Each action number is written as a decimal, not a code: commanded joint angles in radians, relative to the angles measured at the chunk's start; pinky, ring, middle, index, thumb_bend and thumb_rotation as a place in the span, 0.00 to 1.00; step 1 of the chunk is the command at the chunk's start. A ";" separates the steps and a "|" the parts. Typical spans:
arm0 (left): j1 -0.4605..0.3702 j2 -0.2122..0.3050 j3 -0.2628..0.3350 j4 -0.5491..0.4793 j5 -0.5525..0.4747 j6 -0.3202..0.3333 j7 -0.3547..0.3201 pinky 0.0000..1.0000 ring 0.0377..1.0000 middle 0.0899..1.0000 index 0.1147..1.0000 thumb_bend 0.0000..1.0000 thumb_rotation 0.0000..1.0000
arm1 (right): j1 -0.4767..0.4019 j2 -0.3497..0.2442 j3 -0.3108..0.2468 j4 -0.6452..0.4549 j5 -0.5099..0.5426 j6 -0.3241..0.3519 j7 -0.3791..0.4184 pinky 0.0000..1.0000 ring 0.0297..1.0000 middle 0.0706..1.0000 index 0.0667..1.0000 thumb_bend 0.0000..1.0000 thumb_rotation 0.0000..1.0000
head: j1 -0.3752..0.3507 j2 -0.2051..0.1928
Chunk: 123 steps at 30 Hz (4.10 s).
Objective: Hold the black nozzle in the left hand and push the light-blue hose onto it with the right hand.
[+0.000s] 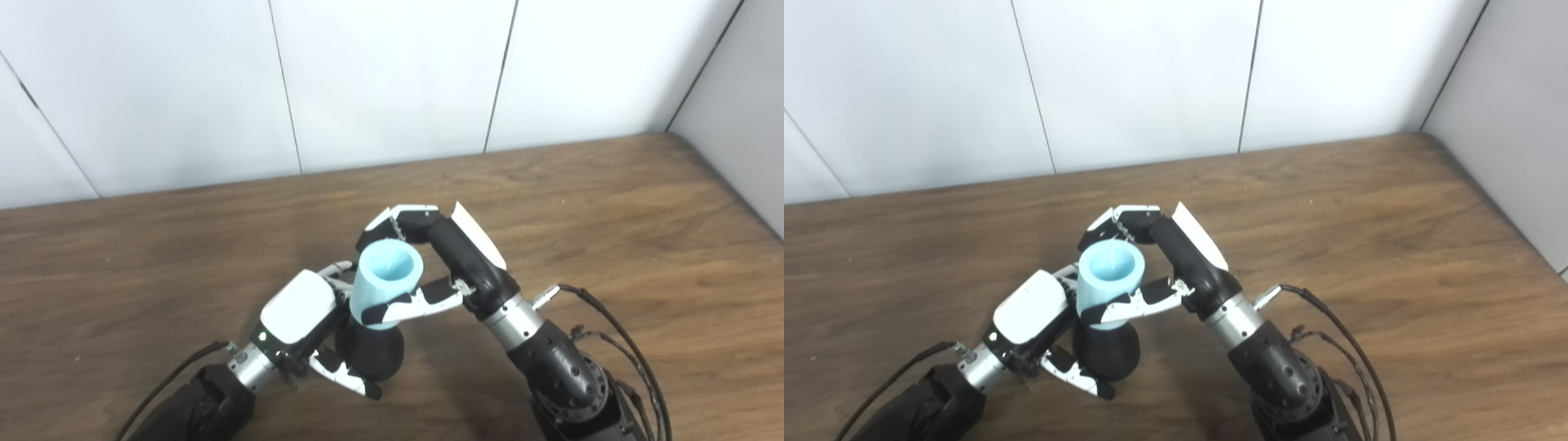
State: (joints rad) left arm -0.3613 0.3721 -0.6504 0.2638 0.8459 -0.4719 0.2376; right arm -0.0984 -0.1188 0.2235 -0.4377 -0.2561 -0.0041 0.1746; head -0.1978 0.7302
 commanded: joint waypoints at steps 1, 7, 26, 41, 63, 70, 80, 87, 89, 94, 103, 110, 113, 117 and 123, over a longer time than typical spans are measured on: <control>0.131 -0.001 -0.053 0.060 0.024 0.009 -0.074 0.84 0.49 0.40 0.45 0.52 0.00 | -0.016 -0.011 0.014 0.013 -0.018 -0.045 0.009 0.28 0.38 0.44 0.48 0.52 0.00 | 0.000 -0.002; 0.126 -0.007 -0.054 0.072 0.027 0.009 -0.077 0.84 0.50 0.40 0.45 0.52 0.00 | -0.033 -0.017 0.017 0.008 -0.041 -0.052 0.014 0.29 0.38 0.43 0.49 0.52 0.00 | -0.003 -0.009; 0.126 -0.015 -0.054 0.059 0.022 0.033 -0.114 0.85 0.51 0.41 0.45 0.52 0.00 | -0.050 -0.044 0.051 -0.009 -0.104 -0.056 0.035 0.26 0.36 0.44 0.50 0.51 0.00 | 0.005 -0.008; 0.130 -0.009 -0.054 0.047 0.026 0.039 -0.127 0.85 0.50 0.41 0.45 0.52 0.00 | -0.042 -0.051 0.069 0.003 -0.139 -0.058 0.036 0.26 0.36 0.44 0.50 0.51 0.00 | 0.006 -0.005; 0.134 -0.010 -0.060 0.037 0.033 0.057 -0.133 0.85 0.50 0.41 0.45 0.52 0.00 | -0.085 -0.092 0.112 -0.109 -0.243 0.217 0.191 0.26 0.36 0.43 0.51 0.51 0.00 | 0.004 -0.005; 0.133 -0.010 -0.061 0.038 0.033 0.061 -0.135 0.85 0.50 0.40 0.45 0.52 0.00 | -0.109 -0.098 0.110 -0.130 -0.231 0.303 0.223 0.26 0.36 0.42 0.49 0.51 0.00 | 0.004 -0.006; 0.135 -0.007 -0.060 0.034 0.034 0.063 -0.134 0.85 0.50 0.40 0.45 0.52 0.00 | -0.129 -0.111 0.110 -0.136 -0.218 0.366 0.236 0.24 0.35 0.41 0.51 0.51 0.00 | 0.005 -0.002; 0.134 -0.006 -0.064 0.029 0.040 0.071 -0.136 0.85 0.50 0.40 0.45 0.52 0.00 | -0.105 -0.117 0.135 -0.133 -0.246 0.326 0.216 0.25 0.35 0.42 0.51 0.51 0.00 | 0.004 -0.001; 0.132 -0.006 -0.066 0.029 0.041 0.073 -0.139 0.85 0.50 0.40 0.45 0.52 0.00 | -0.101 -0.123 0.151 -0.133 -0.278 0.309 0.213 0.25 0.35 0.43 0.51 0.51 0.00 | 0.004 -0.001; 0.131 -0.008 -0.066 0.035 0.034 0.077 -0.144 0.85 0.50 0.40 0.46 0.52 0.00 | -0.078 -0.126 0.178 -0.116 -0.360 0.218 0.168 0.26 0.35 0.44 0.51 0.51 0.00 | 0.008 -0.002; 0.135 -0.005 -0.065 0.023 0.028 0.080 -0.150 0.85 0.50 0.41 0.45 0.52 0.00 | -0.056 -0.118 0.191 -0.085 -0.416 0.167 0.163 0.26 0.36 0.44 0.50 0.51 0.00 | 0.011 0.003; 0.139 -0.005 -0.064 0.016 0.024 0.084 -0.154 0.85 0.51 0.40 0.45 0.52 0.00 | -0.054 -0.113 0.181 -0.077 -0.403 0.186 0.178 0.26 0.36 0.44 0.50 0.51 0.00 | 0.013 0.005; 0.140 -0.005 -0.063 0.017 0.023 0.082 -0.152 0.85 0.51 0.40 0.45 0.52 0.00 | -0.053 -0.113 0.172 -0.071 -0.385 0.192 0.176 0.26 0.36 0.43 0.50 0.51 0.00 | 0.013 0.005; 0.139 -0.004 -0.064 0.018 0.027 0.077 -0.145 0.85 0.51 0.40 0.45 0.52 0.00 | -0.054 -0.110 0.158 -0.075 -0.366 0.226 0.189 0.25 0.35 0.43 0.51 0.51 0.00 | 0.013 0.003; 0.137 -0.005 -0.070 0.025 0.043 0.072 -0.132 0.84 0.51 0.39 0.46 0.52 0.00 | -0.064 -0.105 0.142 -0.088 -0.320 0.301 0.221 0.25 0.35 0.42 0.50 0.51 0.00 | 0.014 0.000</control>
State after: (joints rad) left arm -0.3304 0.3581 -0.6521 0.2160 0.8444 -0.3973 0.2083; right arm -0.1892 -0.2074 0.3619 -0.5500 -0.5802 0.2345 0.3170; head -0.1841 0.7302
